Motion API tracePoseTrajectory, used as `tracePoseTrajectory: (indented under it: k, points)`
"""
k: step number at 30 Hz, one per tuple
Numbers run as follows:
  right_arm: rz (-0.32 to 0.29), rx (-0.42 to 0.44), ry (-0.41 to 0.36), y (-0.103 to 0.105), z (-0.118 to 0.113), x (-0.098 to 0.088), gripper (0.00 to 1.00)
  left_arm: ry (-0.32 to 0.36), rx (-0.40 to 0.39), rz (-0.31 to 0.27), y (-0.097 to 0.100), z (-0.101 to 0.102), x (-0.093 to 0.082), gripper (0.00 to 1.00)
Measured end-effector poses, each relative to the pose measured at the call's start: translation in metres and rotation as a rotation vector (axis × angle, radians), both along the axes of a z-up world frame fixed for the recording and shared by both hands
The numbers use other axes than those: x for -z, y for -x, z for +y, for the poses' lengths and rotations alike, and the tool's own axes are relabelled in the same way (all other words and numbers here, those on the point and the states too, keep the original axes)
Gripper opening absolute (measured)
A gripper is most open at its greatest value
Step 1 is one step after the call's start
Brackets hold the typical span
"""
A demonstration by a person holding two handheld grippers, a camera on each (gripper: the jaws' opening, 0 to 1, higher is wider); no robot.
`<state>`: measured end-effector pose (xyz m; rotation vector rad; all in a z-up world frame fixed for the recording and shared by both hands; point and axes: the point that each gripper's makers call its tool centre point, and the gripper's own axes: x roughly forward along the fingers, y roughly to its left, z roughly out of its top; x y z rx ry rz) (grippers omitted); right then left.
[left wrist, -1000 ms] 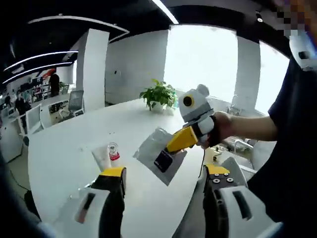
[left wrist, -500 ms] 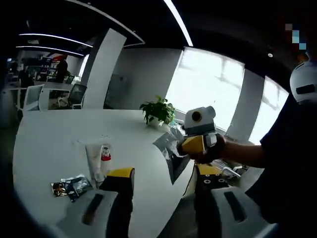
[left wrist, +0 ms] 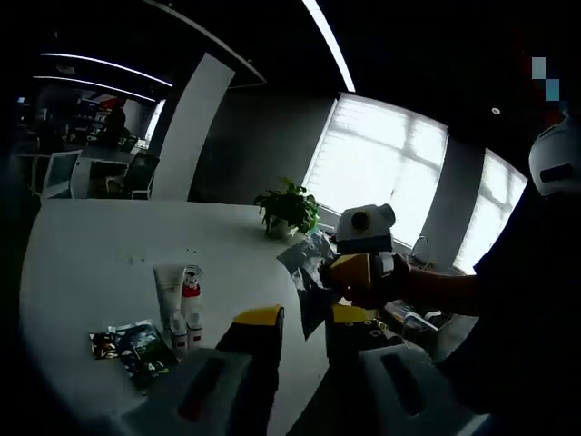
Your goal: Arrange the skincare products in the storage area until every visible bottle or jar stands upright without overlapping.
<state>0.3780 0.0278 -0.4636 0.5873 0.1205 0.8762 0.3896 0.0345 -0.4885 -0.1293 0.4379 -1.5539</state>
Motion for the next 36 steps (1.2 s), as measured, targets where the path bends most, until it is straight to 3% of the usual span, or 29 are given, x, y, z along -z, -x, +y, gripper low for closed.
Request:
tracePoseTrajectory:
  k: [6,11,16,26,31,34,36]
  points:
    - [0.002,0.015,0.003,-0.002,0.0,0.006,0.0,0.008,-0.004,0.022,0.0,-0.001,0.001,0.15]
    - [-0.015,0.056,0.065,-0.007,-0.003,0.009,0.0,-0.007,-0.018,0.059,-0.001,-0.001,0.004,0.07]
    - [-0.039,0.08,0.13,-0.012,-0.002,0.009,0.0,-0.03,-0.04,0.076,-0.007,0.0,0.003,0.06]
    - [0.01,0.095,0.173,-0.017,-0.003,0.029,0.06,-0.062,-0.002,0.128,-0.011,0.01,0.004,0.06]
    - [0.035,0.091,0.163,-0.018,-0.002,0.034,0.01,-0.094,0.01,0.165,-0.014,0.013,0.011,0.06]
    - [0.045,0.06,0.076,-0.015,0.003,0.028,0.0,-0.089,-0.008,0.191,-0.019,0.015,0.013,0.06]
    - [0.039,0.084,0.088,-0.018,0.0,0.031,0.0,-0.074,-0.008,0.217,-0.023,0.015,0.013,0.06]
